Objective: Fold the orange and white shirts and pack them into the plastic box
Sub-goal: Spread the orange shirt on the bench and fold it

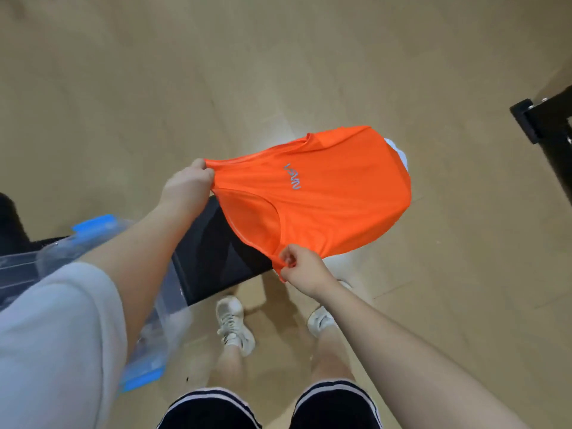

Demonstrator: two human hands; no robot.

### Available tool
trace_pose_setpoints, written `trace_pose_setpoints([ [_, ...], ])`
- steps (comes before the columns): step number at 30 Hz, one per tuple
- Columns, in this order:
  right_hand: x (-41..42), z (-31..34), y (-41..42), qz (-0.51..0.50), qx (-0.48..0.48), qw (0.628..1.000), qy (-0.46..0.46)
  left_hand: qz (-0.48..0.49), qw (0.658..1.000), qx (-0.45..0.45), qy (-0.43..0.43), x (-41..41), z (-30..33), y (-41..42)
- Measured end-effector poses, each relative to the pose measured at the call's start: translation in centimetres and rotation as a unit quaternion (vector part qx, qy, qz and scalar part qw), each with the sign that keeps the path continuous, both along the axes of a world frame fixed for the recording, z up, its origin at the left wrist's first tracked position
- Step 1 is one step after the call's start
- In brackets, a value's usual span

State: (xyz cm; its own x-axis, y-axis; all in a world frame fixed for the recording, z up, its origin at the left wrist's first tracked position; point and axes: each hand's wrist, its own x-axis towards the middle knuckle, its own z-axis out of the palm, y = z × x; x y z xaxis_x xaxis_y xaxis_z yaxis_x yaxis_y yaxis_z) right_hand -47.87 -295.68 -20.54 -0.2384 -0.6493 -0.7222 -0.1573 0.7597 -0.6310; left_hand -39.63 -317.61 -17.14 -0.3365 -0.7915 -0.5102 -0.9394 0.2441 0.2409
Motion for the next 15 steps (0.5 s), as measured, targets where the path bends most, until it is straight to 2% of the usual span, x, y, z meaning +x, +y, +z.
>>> trace_pose_setpoints([
  [3, 6.4, -1.4, -3.2, 0.02, 0.015, 1.0, -0.013, -0.035, 0.999, -0.026, -0.003, 5.8, -1.0, -2.3],
  [6, 12.2, -2.8, -4.9, 0.046, 0.029, 0.998, -0.043, -0.057, 0.997, -0.026, -0.05, 10.1, -2.5, -4.3],
  [9, 15.9, -3.5, -5.7, 0.112, 0.045, 0.989, -0.085, -0.168, 0.976, -0.042, -0.129, 13.0, -4.0, -5.4],
  [11, 16.6, -3.6, -6.0, 0.147, 0.061, 0.986, -0.054, -0.238, 0.955, -0.069, -0.161, 14.0, -4.5, -5.6],
  [13, 16.0, -3.5, -6.2, 0.119, 0.068, 0.99, -0.02, -0.268, 0.944, -0.089, -0.168, 13.9, -4.5, -5.6],
  [15, 14.3, -3.3, -6.5, 0.062, 0.071, 0.995, -0.011, -0.262, 0.951, -0.064, -0.154, 13.3, -4.3, -5.0],
])
